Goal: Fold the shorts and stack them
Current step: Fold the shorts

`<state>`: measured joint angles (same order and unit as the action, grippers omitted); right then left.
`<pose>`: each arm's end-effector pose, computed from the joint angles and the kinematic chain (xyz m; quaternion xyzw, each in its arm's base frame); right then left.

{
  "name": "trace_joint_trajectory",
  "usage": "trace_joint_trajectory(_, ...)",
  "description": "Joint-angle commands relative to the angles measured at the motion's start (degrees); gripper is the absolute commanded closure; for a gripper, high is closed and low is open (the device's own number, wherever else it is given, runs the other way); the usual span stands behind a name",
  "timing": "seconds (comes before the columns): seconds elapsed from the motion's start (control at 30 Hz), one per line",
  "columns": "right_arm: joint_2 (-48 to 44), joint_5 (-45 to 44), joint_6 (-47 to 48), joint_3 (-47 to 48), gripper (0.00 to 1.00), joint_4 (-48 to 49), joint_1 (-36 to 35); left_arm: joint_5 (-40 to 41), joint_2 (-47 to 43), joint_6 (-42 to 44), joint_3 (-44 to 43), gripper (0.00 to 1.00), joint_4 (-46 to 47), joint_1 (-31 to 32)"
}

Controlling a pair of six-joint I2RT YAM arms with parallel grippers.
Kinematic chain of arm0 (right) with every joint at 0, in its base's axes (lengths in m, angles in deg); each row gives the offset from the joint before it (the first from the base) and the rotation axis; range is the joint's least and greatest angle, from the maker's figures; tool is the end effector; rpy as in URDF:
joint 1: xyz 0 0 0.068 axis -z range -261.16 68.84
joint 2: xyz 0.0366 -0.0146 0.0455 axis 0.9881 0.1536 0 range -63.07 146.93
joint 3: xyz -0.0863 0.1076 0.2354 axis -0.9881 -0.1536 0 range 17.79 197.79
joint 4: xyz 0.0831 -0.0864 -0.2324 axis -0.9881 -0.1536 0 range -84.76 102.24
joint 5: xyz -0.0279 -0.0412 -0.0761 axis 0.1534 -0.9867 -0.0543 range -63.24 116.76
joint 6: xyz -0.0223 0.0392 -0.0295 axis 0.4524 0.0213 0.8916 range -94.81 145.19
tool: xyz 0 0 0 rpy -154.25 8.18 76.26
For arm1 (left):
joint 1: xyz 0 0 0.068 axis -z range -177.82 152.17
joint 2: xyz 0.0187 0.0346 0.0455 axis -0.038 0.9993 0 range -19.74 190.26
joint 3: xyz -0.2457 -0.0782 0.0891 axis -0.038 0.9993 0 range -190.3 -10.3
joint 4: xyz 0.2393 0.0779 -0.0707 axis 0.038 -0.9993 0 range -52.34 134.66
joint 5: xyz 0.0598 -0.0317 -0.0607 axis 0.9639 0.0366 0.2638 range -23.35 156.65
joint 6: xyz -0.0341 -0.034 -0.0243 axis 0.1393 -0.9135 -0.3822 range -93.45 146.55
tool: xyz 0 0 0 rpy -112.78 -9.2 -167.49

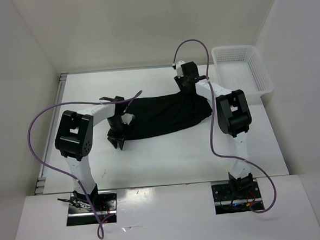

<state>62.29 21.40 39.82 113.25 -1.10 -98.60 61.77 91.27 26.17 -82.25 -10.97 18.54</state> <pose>0.4731 0.1452 0.1837 -0.2354 0.8864 -0.0333 0.3973 0.3192 -0.0970 0.1431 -0.1371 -0.9888 0.0362 0.0467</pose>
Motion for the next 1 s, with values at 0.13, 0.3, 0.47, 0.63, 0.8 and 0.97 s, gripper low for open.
trace_joint_trajectory(0.13,-18.36,6.60,-1.35,-1.14,0.34,-1.86,-1.99,-8.02,-4.04,0.38,-17.05,0.58,2.38,2.45)
trace_joint_trajectory(0.3,-25.42,6.33,-6.01,-12.30,0.31,-3.27,0.72,-13.04,0.51,0.38,-23.50,0.54,5.18,-1.14)
trace_joint_trajectory(0.47,-26.57,10.28,-14.11,-17.49,0.29,-4.50,6.70,-11.21,7.64,0.38,-27.11,0.53,7.56,-3.08)
trace_joint_trajectory(0.63,-24.12,12.31,-14.63,-20.40,0.22,-2.39,8.11,-6.02,10.46,0.38,-24.48,0.53,11.60,-4.67)
trace_joint_trajectory(0.8,-22.18,12.83,-21.47,-21.97,0.20,-2.39,11.44,-4.61,12.22,0.38,-21.49,0.53,12.83,-5.99)
trace_joint_trajectory(0.97,-22.18,12.22,-24.12,-27.34,0.20,-3.44,12.68,-4.61,12.22,0.38,-20.17,0.53,13.45,-5.99)
